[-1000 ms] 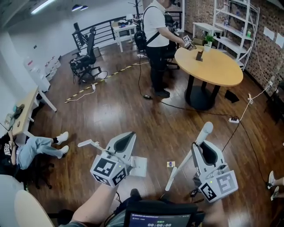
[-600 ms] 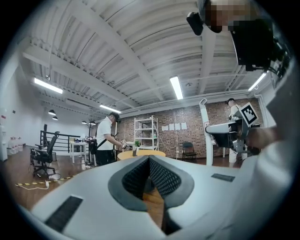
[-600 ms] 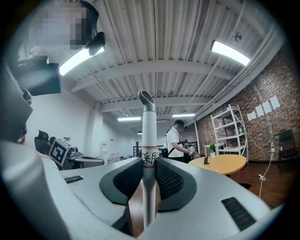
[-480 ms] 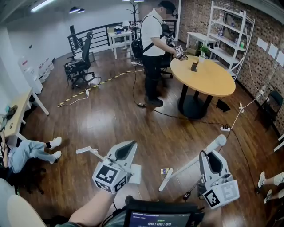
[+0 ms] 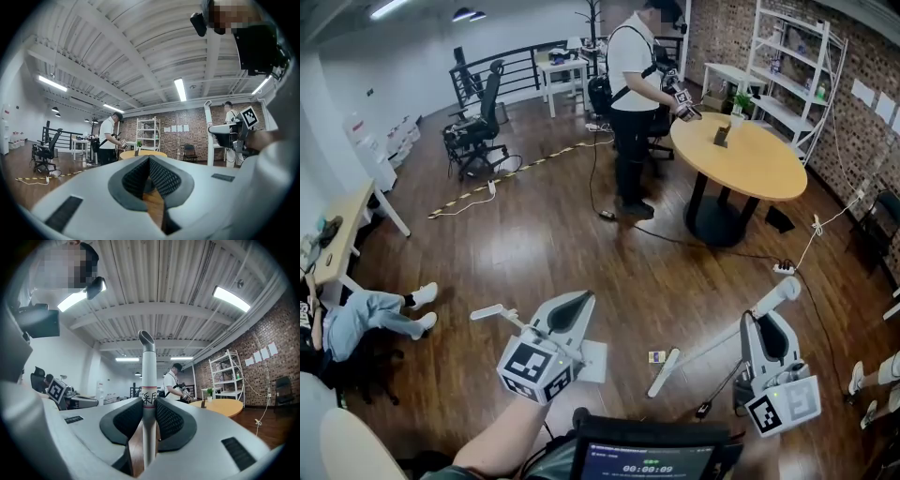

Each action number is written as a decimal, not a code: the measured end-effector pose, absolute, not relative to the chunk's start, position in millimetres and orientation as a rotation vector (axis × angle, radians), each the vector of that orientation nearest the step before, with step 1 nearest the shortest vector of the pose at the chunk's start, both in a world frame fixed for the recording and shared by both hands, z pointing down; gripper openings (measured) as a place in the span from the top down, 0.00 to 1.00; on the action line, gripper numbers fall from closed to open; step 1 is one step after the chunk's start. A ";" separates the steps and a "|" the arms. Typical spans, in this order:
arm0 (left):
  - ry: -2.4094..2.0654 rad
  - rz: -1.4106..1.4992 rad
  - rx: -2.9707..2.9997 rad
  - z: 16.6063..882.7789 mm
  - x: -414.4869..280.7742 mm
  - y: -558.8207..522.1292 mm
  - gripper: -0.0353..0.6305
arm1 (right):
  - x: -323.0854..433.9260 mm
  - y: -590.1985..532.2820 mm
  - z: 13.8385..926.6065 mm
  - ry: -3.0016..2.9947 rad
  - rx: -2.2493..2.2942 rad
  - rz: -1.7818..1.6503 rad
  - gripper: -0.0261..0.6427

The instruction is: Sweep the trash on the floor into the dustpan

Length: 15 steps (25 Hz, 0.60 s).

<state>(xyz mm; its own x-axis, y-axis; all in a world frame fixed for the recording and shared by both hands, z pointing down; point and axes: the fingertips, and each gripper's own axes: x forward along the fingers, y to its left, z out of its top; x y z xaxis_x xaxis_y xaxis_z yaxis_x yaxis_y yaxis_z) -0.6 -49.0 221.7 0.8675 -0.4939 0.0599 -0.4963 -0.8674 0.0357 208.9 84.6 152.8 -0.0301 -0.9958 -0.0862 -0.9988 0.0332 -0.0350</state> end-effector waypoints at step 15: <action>-0.780 0.075 2.960 229.1 -13.6 -45.5 0.94 | 202.3 94.1 159.4 2.152 -2.156 0.040 0.81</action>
<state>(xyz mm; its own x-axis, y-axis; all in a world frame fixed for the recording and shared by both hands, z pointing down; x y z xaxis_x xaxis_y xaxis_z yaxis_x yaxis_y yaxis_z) -13.6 -45.5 229.1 0.8691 -0.4899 0.0674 -0.4938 -0.8672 0.0643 202.3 94.1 159.4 0.0043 -0.9963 -0.0856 -0.9988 -0.0001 -0.0487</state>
